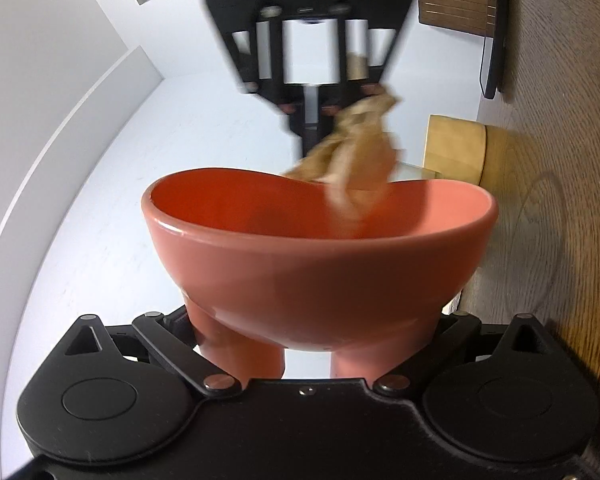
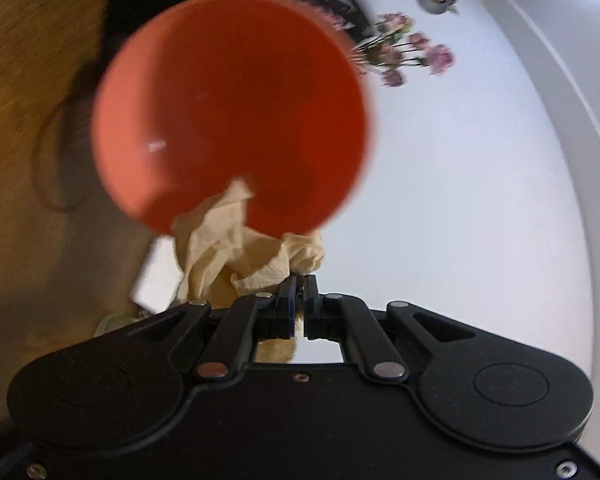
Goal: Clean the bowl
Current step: 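Wipe the bowl's outer rim and inside again with the right gripper's towel, then rub the tan towel along the bowl rim with the right gripper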
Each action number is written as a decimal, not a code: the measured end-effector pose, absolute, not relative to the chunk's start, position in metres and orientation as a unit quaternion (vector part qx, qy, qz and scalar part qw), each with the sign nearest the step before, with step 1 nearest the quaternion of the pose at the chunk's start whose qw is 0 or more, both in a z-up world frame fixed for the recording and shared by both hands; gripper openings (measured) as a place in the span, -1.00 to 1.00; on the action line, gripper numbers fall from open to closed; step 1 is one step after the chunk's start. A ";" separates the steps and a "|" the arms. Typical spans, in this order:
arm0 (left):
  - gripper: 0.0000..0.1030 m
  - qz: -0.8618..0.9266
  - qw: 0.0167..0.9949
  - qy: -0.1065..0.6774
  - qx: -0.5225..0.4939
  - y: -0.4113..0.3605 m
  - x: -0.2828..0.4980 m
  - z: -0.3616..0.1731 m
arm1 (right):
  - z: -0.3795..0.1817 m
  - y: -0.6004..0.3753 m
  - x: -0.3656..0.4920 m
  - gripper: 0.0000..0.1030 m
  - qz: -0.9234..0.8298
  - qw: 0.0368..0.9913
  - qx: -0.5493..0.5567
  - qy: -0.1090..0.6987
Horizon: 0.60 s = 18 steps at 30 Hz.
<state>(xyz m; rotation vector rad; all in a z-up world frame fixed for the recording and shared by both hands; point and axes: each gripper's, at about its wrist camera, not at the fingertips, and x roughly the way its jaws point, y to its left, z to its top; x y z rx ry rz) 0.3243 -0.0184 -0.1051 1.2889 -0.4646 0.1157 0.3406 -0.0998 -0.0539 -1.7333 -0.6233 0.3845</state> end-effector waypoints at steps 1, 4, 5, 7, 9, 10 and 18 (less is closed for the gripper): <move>0.88 0.053 0.773 -0.214 0.595 -0.018 0.324 -0.105 | -0.062 -0.100 0.340 -0.97 0.170 0.589 -0.745 -0.262; 0.88 0.053 0.773 -0.214 0.595 -0.019 0.324 -0.105 | -0.079 -0.098 0.336 -0.97 0.186 0.604 -0.733 -0.252; 0.88 0.053 0.773 -0.214 0.595 -0.019 0.324 -0.105 | -0.084 -0.098 0.335 -0.97 0.189 0.614 -0.724 -0.251; 0.88 0.053 0.773 -0.214 0.595 -0.019 0.324 -0.105 | -0.091 -0.099 0.334 -0.97 0.192 0.623 -0.716 -0.249; 0.88 0.053 0.773 -0.214 0.595 -0.019 0.324 -0.106 | -0.098 -0.101 0.334 -0.97 0.196 0.633 -0.708 -0.246; 0.88 0.053 0.773 -0.214 0.595 -0.019 0.324 -0.106 | -0.103 -0.102 0.333 -0.97 0.199 0.635 -0.705 -0.244; 0.88 0.053 0.773 -0.214 0.595 -0.020 0.324 -0.106 | -0.112 -0.103 0.334 -0.97 0.197 0.681 -0.663 -0.242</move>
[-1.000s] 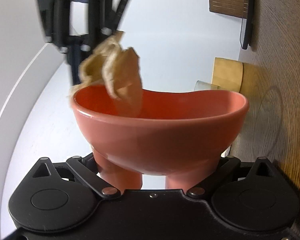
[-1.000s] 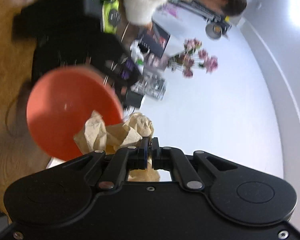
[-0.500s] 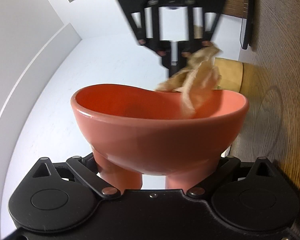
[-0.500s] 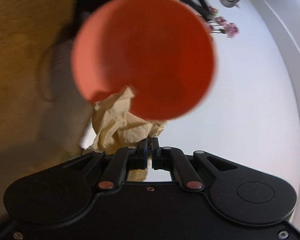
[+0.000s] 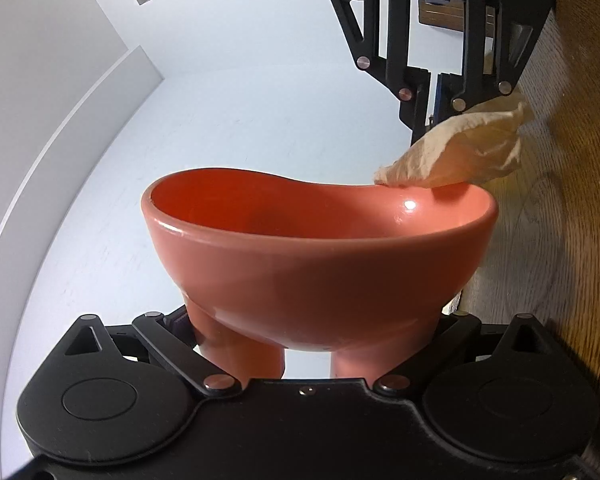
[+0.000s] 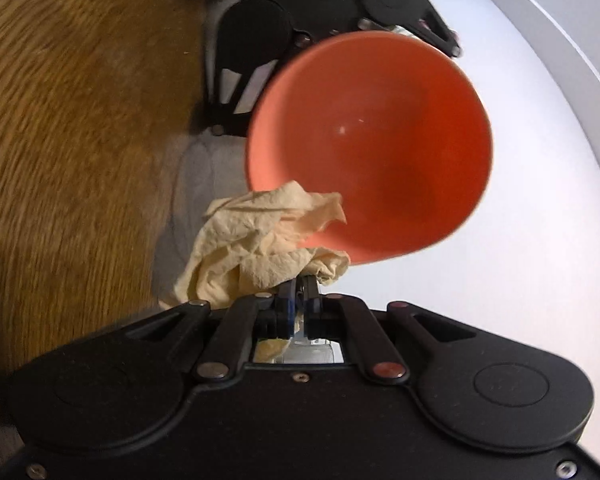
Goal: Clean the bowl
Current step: 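Rub the tan towel along the bowl rim with the right gripper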
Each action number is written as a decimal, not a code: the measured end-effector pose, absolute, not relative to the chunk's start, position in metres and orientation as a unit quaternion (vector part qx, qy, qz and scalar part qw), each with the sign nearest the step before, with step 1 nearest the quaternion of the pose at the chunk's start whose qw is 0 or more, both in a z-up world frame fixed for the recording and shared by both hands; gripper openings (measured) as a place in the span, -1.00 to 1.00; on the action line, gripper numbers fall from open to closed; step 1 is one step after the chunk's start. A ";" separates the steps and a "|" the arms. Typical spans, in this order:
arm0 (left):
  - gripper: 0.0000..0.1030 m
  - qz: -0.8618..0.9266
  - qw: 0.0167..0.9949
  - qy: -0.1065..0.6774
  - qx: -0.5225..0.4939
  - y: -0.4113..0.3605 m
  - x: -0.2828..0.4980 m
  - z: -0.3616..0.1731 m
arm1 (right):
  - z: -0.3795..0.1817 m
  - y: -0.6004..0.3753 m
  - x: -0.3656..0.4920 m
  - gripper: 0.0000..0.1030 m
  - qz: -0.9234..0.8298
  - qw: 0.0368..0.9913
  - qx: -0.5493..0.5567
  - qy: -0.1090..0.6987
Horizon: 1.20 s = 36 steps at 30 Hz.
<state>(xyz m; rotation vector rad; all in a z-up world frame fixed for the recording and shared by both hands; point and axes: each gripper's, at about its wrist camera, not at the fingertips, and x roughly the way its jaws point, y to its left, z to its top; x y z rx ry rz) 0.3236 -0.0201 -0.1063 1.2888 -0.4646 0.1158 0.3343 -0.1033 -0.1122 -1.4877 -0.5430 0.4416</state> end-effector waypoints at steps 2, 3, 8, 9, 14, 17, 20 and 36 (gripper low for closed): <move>0.88 0.053 0.773 -0.214 0.595 -0.020 0.323 -0.106 | -0.110 -0.104 0.336 -0.97 0.194 0.701 -0.643 -0.240; 0.88 0.053 0.773 -0.214 0.595 -0.020 0.323 -0.107 | -0.110 -0.104 0.336 -0.97 0.194 0.705 -0.638 -0.240; 0.88 0.053 0.773 -0.214 0.595 -0.020 0.323 -0.107 | -0.106 -0.108 0.339 -0.97 0.185 0.736 -0.604 -0.244; 0.88 0.053 0.773 -0.214 0.595 -0.021 0.323 -0.107 | -0.105 -0.108 0.339 -0.97 0.187 0.740 -0.599 -0.242; 0.88 0.053 0.773 -0.214 0.595 -0.021 0.323 -0.107 | -0.097 -0.106 0.336 -0.97 0.206 0.770 -0.558 -0.230; 0.88 0.053 0.773 -0.214 0.595 -0.021 0.323 -0.107 | -0.095 -0.106 0.338 -0.97 0.210 0.777 -0.549 -0.226; 0.88 0.053 0.773 -0.214 0.595 -0.021 0.323 -0.107 | -0.092 -0.106 0.339 -0.97 0.216 0.785 -0.538 -0.220; 0.88 0.053 0.773 -0.214 0.595 -0.021 0.322 -0.108 | -0.072 -0.108 0.345 -0.97 0.290 0.802 -0.498 -0.159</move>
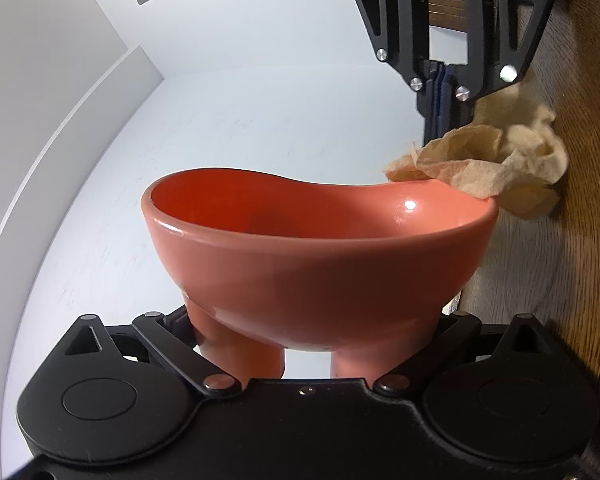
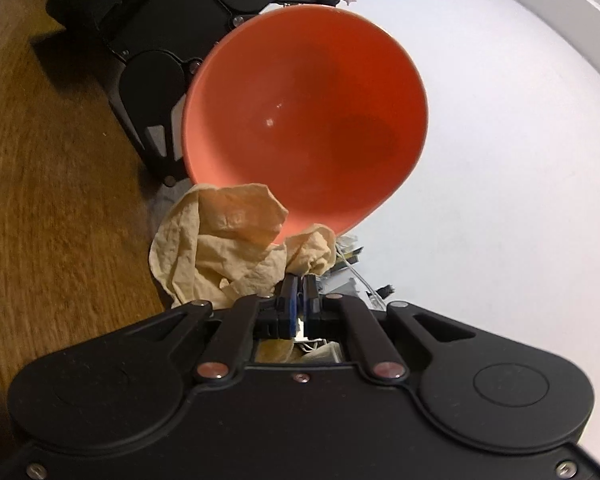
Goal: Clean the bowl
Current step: 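Rub the tan towel along the bowl rim with the right gripper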
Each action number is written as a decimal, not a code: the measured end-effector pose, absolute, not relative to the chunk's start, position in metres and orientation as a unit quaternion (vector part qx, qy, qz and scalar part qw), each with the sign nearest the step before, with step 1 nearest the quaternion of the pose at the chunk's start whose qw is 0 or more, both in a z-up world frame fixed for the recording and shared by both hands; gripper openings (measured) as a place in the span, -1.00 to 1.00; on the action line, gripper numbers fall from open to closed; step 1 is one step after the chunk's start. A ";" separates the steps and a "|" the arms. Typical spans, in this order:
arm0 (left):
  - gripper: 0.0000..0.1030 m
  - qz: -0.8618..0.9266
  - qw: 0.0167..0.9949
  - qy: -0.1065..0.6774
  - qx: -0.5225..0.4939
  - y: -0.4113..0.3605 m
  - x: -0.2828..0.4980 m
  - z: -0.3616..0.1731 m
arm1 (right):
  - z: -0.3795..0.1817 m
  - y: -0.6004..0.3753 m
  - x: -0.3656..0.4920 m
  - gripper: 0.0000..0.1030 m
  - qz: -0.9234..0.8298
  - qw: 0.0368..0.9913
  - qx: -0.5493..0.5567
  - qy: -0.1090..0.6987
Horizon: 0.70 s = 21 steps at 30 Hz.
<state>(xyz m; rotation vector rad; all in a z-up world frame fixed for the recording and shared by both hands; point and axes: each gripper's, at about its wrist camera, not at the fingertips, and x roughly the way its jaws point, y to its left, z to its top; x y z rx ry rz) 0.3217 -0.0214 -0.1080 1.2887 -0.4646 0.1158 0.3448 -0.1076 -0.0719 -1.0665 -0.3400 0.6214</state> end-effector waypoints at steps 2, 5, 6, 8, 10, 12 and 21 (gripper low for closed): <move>0.88 0.053 0.773 -0.214 0.595 -0.022 0.321 -0.108 | -0.069 -0.108 0.342 -0.97 0.307 0.799 -0.496 -0.149; 0.88 0.053 0.773 -0.214 0.595 -0.022 0.321 -0.108 | -0.065 -0.108 0.337 -0.97 0.334 0.793 -0.492 -0.134; 0.88 0.053 0.773 -0.214 0.595 -0.022 0.321 -0.108 | -0.064 -0.108 0.337 -0.97 0.342 0.791 -0.491 -0.130; 0.88 0.053 0.773 -0.214 0.595 -0.022 0.321 -0.108 | -0.060 -0.108 0.337 -0.97 0.364 0.784 -0.488 -0.116; 0.88 0.053 0.773 -0.214 0.595 -0.022 0.321 -0.108 | -0.055 -0.107 0.336 -0.97 0.386 0.780 -0.481 -0.102; 0.88 0.053 0.773 -0.214 0.595 -0.022 0.322 -0.108 | -0.049 -0.107 0.335 -0.97 0.403 0.782 -0.466 -0.094; 0.88 0.054 0.773 -0.214 0.595 -0.022 0.321 -0.109 | -0.036 -0.088 0.311 -0.97 0.459 0.772 -0.432 -0.077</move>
